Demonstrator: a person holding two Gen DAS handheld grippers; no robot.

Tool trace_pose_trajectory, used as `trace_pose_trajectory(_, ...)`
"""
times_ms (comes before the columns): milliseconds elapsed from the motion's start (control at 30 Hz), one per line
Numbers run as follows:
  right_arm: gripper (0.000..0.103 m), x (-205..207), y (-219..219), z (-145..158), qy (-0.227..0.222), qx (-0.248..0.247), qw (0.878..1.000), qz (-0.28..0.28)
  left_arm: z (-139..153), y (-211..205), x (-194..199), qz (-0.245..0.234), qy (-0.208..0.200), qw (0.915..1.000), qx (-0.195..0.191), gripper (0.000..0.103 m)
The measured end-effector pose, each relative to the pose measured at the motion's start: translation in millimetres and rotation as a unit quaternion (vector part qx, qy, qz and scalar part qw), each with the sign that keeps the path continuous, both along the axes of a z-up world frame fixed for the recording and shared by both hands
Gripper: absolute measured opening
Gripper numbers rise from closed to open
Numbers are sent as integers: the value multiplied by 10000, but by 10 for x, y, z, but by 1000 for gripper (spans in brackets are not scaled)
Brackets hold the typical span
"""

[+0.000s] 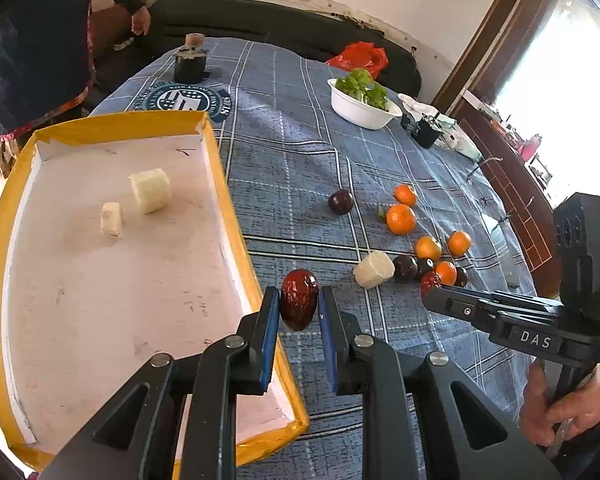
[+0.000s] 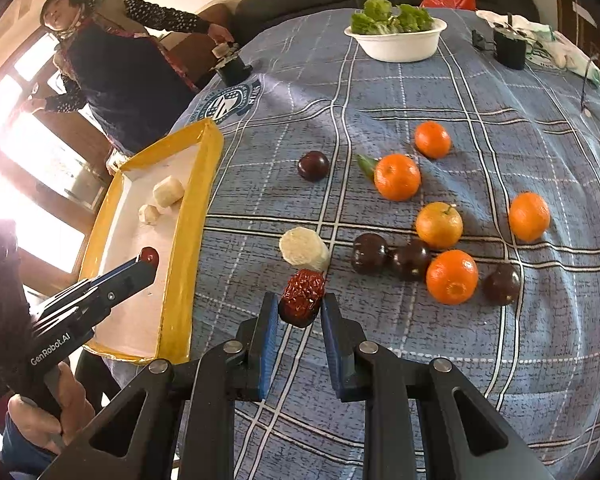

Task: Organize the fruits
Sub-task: 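Lift the red date with the left gripper while the right gripper grasps a red date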

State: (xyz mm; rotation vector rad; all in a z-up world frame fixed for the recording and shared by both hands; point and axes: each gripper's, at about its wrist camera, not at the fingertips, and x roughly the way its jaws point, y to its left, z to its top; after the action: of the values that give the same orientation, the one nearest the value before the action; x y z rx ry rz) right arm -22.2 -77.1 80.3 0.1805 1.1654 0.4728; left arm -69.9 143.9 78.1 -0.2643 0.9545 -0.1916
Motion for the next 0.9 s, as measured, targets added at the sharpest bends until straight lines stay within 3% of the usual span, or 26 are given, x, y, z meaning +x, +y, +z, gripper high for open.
trace_pose_trajectory(900,25,-4,450,207,-238,-87,9988,410,-11,401,-41,247,-49,9995,-173,19)
